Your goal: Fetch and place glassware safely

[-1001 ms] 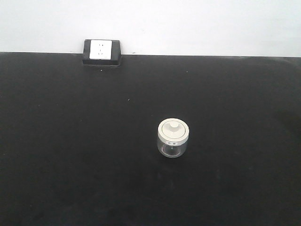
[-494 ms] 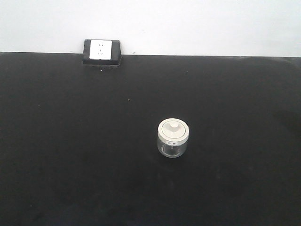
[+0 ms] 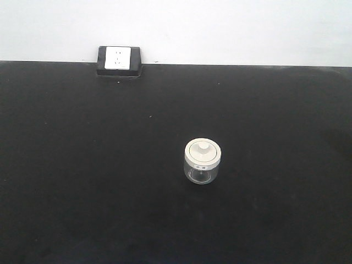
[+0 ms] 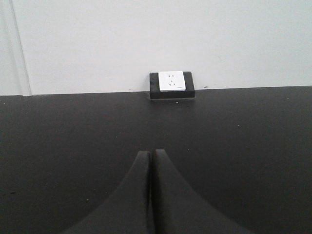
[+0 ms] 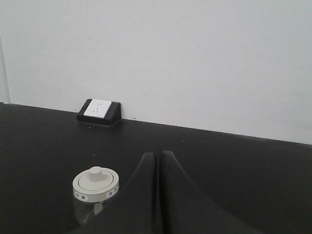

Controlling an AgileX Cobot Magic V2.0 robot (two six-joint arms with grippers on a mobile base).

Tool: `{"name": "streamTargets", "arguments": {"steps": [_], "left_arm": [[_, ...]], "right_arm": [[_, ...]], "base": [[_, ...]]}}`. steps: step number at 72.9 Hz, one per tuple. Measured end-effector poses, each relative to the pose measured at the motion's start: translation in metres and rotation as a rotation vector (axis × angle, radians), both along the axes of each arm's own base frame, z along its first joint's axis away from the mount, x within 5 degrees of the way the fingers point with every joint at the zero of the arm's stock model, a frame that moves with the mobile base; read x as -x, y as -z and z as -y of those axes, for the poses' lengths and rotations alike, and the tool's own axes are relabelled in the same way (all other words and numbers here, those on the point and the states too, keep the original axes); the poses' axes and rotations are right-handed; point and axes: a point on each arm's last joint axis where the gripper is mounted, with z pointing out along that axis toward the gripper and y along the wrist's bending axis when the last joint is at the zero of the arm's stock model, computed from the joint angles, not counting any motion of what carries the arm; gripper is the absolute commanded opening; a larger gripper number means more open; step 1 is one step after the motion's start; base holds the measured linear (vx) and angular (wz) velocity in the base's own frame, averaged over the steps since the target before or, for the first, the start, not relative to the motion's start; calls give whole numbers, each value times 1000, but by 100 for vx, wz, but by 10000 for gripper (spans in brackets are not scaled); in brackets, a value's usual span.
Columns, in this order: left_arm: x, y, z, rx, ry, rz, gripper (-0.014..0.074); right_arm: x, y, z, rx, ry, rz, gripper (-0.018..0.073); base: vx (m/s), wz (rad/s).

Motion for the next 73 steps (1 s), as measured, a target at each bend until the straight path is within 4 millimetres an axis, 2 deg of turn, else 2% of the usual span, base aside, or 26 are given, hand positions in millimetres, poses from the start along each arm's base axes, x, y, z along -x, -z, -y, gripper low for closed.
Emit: {"name": "streamTargets", "arguments": {"steps": [17,31,47,59,73], "left_arm": [[0,0,0,0,0,0,-7],[0,0,0,0,0,0,-7],[0,0,0,0,0,0,-7],[0,0,0,0,0,0,-7],[0,0,0,0,0,0,-7]], "right_arm": [[2,4,1,-8,5,9,-8],[0,12,4,-5,106,-15,-8],[-7,33,6,-13,225,-12,-8],[-12,63,10,-49,287,3,-8],[-12,68,11,-43,312,9,-8]], "base": [[0,0],[0,0],[0,0],[0,0],[0,0]]}}
